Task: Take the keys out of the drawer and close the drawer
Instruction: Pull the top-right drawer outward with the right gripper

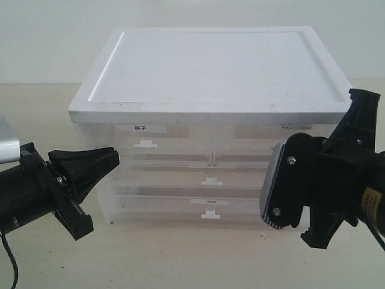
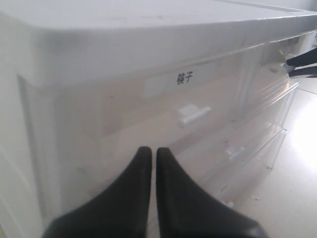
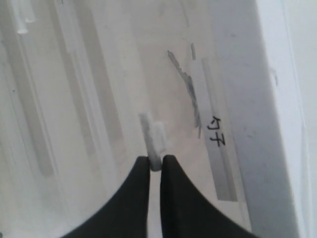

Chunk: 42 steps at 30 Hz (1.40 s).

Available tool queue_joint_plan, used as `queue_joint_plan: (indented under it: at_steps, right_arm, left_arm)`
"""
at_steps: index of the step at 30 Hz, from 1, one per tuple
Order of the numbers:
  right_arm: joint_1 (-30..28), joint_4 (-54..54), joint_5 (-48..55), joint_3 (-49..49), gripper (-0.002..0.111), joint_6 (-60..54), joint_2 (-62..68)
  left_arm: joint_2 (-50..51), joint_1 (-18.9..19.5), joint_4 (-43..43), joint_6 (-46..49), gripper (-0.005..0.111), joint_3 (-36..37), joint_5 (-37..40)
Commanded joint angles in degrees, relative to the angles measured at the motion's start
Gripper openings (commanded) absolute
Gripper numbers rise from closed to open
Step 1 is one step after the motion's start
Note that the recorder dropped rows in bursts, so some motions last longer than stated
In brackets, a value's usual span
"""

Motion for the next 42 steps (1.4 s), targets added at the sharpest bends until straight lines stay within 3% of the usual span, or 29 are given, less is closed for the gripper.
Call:
queue_joint_plan:
  at_steps: [1, 10, 16, 23, 30, 42]
  right_arm:
    - [-0.52, 0.38, -2.44, -0.17, 0.000, -0.01, 2.64]
    - [3.91, 4.50, 0.67, -0.06, 0.000, -6.34, 2.91]
    - [11.84, 14.21, 5.37, -0.06, 0.000, -14.30, 2.91]
    - [25.58, 22.86, 16.62, -0.06, 0.000, -16.57, 2.91]
    - [35.06, 27.43, 24.25, -0.06, 0.000, -16.57, 2.91]
    - [43.12, 31.50, 23.97, -0.06, 0.000, -18.58, -5.77]
  left_arm:
    - [0.16, -0.34, 0.31, -0.05, 0.005, -0.26, -0.53]
    - [0.16, -0.34, -0.65, 0.37, 0.005, -0.26, -0.53]
    - [0.27, -0.34, -1.55, 0.37, 0.005, -0.50, -0.53]
    - [0.27, -0.34, -1.24, 0.37, 0.005, -0.95, -0.53]
    - [0.27, -0.34, -1.24, 0.37, 0.005, -0.95, -0.53]
    - [0.27, -0.34, -1.12, 0.37, 0.005, -0.92, -0.53]
